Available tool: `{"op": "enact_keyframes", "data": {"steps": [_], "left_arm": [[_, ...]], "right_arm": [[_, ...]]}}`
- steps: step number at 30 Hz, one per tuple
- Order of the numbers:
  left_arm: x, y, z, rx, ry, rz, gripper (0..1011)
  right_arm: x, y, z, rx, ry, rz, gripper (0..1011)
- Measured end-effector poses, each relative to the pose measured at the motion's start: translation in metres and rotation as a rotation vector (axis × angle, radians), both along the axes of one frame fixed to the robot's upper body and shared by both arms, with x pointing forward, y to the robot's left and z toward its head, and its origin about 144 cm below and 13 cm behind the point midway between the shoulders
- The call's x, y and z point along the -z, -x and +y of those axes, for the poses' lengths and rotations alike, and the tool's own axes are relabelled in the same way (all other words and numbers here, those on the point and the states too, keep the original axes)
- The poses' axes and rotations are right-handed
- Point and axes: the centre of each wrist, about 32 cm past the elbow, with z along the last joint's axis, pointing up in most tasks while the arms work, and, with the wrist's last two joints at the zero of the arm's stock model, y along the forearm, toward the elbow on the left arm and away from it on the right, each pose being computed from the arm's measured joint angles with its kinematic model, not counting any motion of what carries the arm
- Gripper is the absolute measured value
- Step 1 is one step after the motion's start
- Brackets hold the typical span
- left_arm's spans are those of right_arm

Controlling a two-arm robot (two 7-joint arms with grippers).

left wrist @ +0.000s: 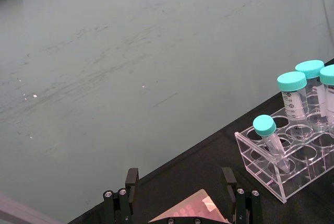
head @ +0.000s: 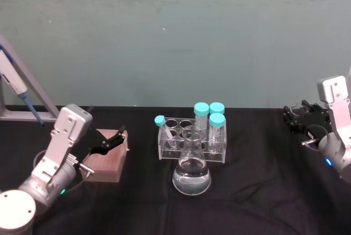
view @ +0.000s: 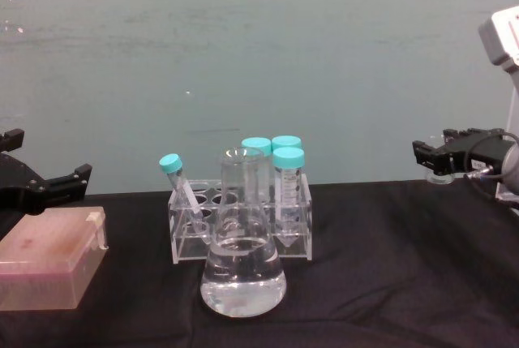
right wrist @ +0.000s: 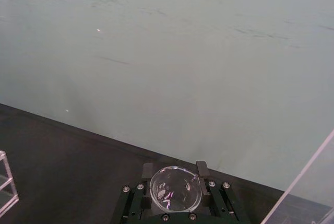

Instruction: Place the experimental apparatus aside using one hand.

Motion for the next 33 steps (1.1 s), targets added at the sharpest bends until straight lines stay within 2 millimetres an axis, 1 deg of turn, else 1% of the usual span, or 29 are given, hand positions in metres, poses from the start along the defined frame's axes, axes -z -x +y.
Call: {"op": "enact_keyframes", "data": {"steps": [14, 33], "left_arm": [[0.0, 0.0, 0.0, 0.0, 0.0, 0.0, 1000], [0.0, 0.0, 0.0, 0.0, 0.0, 0.0, 1000]], "right_arm": [[0.0022, -0.0078, -0.0023, 0.062, 0.005, 0.012, 496], [0.0098, -0.0055, -0.0089, 0.111, 0.029, 0.048, 497]]}}
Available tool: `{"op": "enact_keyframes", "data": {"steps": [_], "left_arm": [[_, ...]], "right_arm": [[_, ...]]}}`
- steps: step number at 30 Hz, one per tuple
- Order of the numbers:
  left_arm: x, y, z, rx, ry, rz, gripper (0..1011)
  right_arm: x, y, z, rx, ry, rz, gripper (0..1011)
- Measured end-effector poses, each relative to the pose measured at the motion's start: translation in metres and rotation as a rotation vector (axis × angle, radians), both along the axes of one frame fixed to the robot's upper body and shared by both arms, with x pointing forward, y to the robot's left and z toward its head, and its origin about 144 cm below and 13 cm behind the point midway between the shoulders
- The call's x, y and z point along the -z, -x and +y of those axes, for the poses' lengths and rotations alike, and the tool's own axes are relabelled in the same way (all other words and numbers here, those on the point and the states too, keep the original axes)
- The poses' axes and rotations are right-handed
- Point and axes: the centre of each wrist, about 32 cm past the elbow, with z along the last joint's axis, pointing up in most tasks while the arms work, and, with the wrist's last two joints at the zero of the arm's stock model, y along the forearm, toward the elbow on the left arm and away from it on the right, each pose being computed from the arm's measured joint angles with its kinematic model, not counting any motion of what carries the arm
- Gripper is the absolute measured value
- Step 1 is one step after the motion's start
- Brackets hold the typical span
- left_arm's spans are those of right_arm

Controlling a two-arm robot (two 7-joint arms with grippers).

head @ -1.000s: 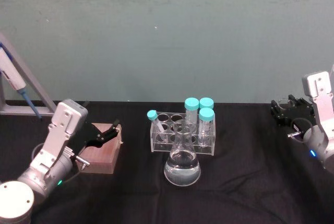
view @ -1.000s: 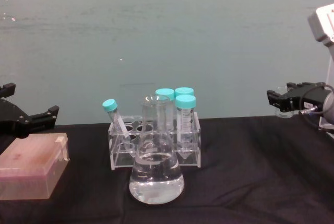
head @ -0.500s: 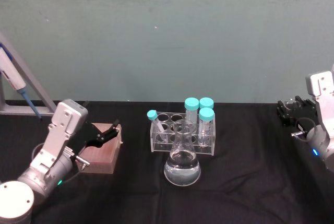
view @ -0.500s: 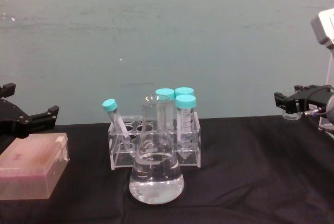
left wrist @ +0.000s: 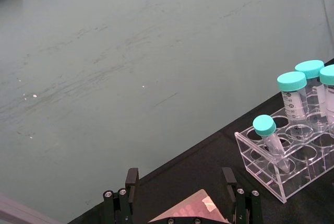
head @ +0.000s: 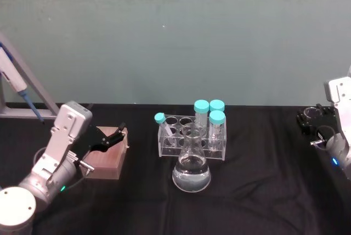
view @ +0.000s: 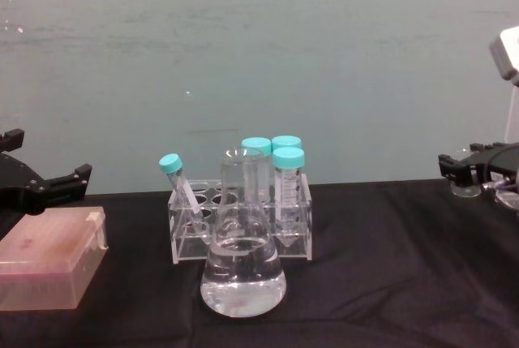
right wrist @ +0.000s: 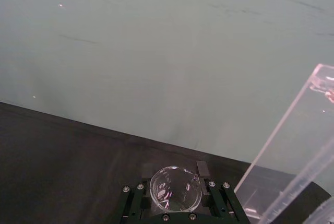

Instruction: Place the experimental apparatus aside using one hand.

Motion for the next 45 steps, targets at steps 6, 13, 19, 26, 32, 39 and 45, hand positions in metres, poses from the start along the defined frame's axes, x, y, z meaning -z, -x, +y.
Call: {"op": "enact_keyframes", "data": {"steps": [6, 13, 19, 26, 32, 39, 45], "left_arm": [[0.0, 0.0, 0.0, 0.0, 0.0, 0.0, 1000], [0.0, 0.0, 0.0, 0.0, 0.0, 0.0, 1000], [0.0, 0.0, 0.0, 0.0, 0.0, 0.0, 1000], [0.0, 0.0, 0.0, 0.0, 0.0, 0.0, 1000], [0.0, 0.0, 0.0, 0.0, 0.0, 0.0, 1000], [0.0, 0.0, 0.0, 0.0, 0.0, 0.0, 1000], [0.0, 0.0, 0.0, 0.0, 0.0, 0.0, 1000]], "right_arm": [[0.001, 0.001, -0.002, 0.015, 0.004, 0.005, 497], [0.003, 0.002, -0.004, 0.026, 0.003, 0.011, 497], [0.005, 0.004, -0.006, 0.03, -0.001, 0.02, 496], [0.007, 0.006, -0.007, 0.029, -0.005, 0.032, 497], [0.009, 0.007, -0.008, 0.03, -0.005, 0.04, 497], [0.011, 0.006, -0.01, 0.034, -0.005, 0.043, 497], [0.011, 0.005, -0.011, 0.035, -0.005, 0.045, 496]]}}
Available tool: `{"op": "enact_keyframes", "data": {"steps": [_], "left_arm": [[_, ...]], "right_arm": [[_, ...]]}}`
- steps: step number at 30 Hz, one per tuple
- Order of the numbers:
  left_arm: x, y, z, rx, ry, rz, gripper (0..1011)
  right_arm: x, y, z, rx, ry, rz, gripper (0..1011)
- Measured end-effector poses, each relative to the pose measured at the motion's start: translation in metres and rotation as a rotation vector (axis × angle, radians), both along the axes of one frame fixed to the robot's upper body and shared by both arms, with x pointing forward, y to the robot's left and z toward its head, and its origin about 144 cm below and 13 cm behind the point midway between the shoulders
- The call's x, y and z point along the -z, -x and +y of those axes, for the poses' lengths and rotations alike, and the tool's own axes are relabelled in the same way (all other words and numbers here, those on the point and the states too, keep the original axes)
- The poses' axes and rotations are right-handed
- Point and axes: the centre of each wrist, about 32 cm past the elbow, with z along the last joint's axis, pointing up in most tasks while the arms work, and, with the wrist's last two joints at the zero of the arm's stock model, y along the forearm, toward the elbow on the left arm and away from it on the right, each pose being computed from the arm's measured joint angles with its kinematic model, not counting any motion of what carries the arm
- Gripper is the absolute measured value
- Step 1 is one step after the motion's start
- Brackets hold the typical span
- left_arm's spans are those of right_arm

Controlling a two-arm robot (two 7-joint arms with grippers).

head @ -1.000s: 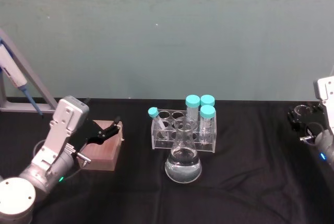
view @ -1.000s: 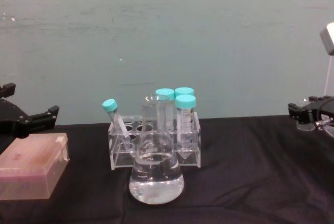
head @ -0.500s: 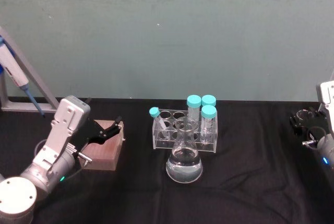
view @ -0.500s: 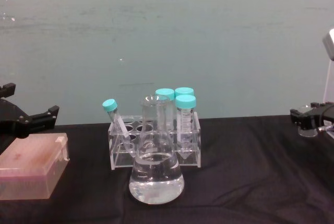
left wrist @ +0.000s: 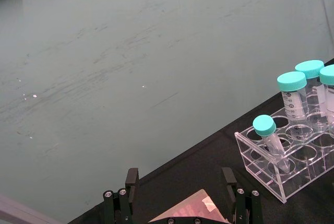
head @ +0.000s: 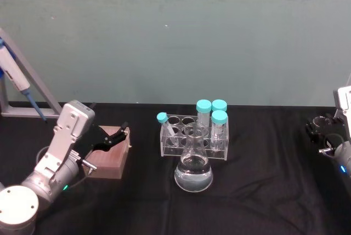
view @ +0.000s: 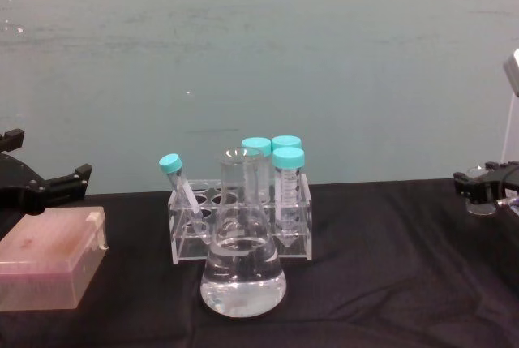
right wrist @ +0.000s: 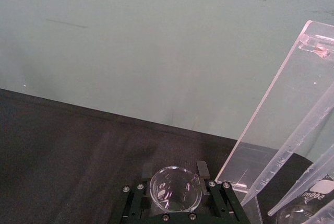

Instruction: Place the experimental apparatus aside using one hand.

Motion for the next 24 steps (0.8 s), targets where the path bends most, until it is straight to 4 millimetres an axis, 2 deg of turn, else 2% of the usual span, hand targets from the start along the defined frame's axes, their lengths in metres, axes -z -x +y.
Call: {"op": "enact_keyframes", "data": {"steps": [24], "left_arm": [[0.0, 0.0, 0.0, 0.0, 0.0, 0.0, 1000]], "right_arm": [[0.0021, -0.0063, -0.0014, -0.002, -0.006, 0.013, 497]]}}
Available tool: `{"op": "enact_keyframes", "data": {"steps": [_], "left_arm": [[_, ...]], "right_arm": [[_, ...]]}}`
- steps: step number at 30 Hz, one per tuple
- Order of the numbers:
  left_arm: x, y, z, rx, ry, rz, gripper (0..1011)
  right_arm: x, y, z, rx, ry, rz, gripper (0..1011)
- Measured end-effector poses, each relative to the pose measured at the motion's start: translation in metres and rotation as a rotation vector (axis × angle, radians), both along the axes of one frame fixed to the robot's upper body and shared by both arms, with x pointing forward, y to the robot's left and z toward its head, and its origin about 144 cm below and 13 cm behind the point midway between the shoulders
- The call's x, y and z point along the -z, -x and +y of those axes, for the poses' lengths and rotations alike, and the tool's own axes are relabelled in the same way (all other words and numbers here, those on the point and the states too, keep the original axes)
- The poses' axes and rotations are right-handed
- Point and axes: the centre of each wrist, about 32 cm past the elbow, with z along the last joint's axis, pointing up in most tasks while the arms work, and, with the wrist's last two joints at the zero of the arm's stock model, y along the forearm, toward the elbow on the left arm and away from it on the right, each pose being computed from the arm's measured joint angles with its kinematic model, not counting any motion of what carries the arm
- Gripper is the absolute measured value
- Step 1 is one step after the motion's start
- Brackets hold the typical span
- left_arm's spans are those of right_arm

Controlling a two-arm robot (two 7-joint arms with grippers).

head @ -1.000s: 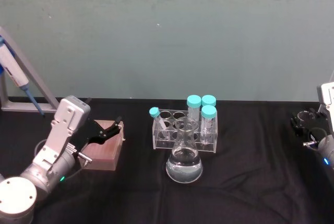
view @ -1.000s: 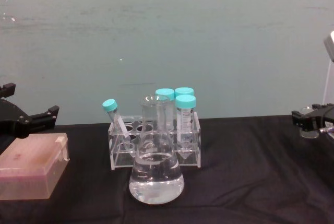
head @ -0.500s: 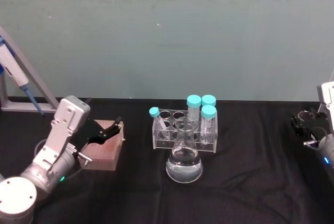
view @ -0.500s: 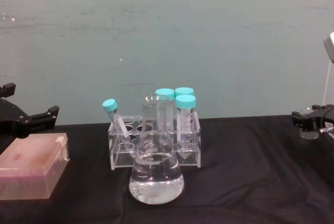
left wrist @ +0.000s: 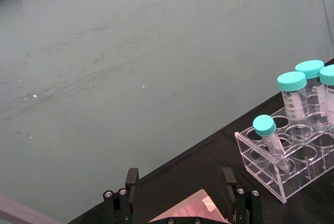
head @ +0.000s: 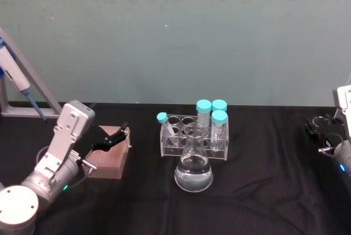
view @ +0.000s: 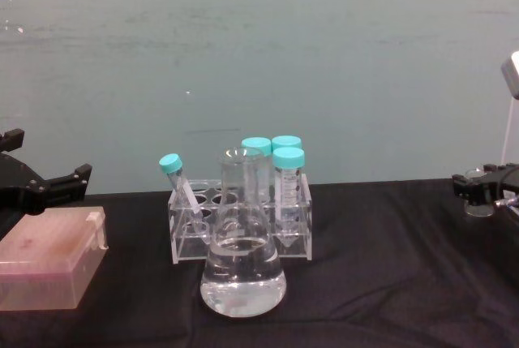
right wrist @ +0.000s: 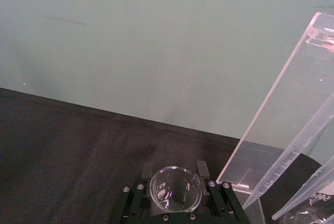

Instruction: Place the experimental apparatus aside using one hand.

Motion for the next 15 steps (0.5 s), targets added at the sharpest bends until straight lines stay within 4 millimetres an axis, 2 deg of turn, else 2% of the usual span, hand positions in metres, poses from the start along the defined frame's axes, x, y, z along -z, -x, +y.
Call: {"op": "enact_keyframes", "data": {"steps": [15], "left_arm": [[0.0, 0.0, 0.0, 0.0, 0.0, 0.0, 1000]], "right_arm": [[0.0004, 0.0002, 0.0007, 0.0, -0.006, 0.0, 497]]}}
